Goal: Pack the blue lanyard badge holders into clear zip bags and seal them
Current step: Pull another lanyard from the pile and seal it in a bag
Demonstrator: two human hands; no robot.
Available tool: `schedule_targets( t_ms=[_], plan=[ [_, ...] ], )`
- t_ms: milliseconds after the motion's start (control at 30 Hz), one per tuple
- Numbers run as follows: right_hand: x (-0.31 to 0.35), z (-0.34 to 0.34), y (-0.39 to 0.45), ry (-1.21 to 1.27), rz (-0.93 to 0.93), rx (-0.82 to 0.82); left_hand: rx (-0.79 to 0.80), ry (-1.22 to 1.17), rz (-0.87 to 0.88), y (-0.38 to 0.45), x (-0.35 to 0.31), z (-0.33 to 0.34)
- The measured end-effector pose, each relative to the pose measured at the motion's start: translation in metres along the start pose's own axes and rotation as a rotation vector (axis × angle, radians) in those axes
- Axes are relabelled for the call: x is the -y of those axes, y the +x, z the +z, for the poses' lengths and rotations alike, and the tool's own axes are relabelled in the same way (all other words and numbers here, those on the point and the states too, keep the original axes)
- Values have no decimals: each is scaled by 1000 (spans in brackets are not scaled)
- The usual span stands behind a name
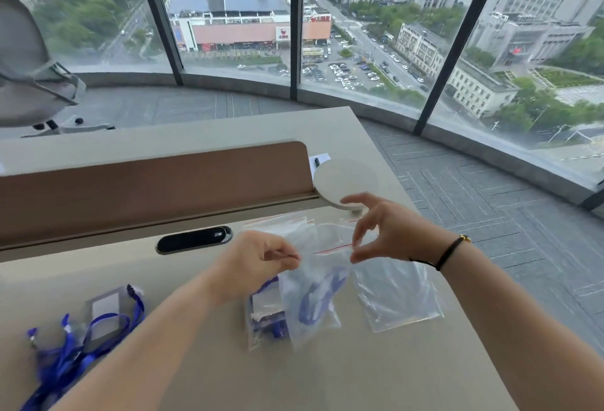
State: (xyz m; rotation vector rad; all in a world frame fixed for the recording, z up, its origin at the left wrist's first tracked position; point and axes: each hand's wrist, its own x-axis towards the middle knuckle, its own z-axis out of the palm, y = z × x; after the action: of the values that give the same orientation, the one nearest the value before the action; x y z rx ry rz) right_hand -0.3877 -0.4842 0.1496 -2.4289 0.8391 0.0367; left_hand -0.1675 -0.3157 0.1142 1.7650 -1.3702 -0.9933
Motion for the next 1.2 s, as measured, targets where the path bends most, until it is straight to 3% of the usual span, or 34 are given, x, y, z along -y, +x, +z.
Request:
schedule_targets(
  t_ms=[167, 400, 567, 767, 967, 1200],
  plan=[
    [26, 1, 6, 97, 49, 125, -18, -104, 18, -34, 2, -45],
    [63, 14, 12, 573, -25, 66, -63, -246, -149, -69, 20, -88],
    [76, 34, 21, 858, 22, 10, 2, -133, -243, -77, 28, -104],
    [102, 48, 28, 795, -62, 9, -7, 244, -102, -61, 7, -83],
    [114, 46, 26, 797, -79, -34, -41, -57, 63, -41, -13, -57],
    [107, 46, 16, 895, -68, 65, 26, -112, -51, -37, -15, -59]
  ],
)
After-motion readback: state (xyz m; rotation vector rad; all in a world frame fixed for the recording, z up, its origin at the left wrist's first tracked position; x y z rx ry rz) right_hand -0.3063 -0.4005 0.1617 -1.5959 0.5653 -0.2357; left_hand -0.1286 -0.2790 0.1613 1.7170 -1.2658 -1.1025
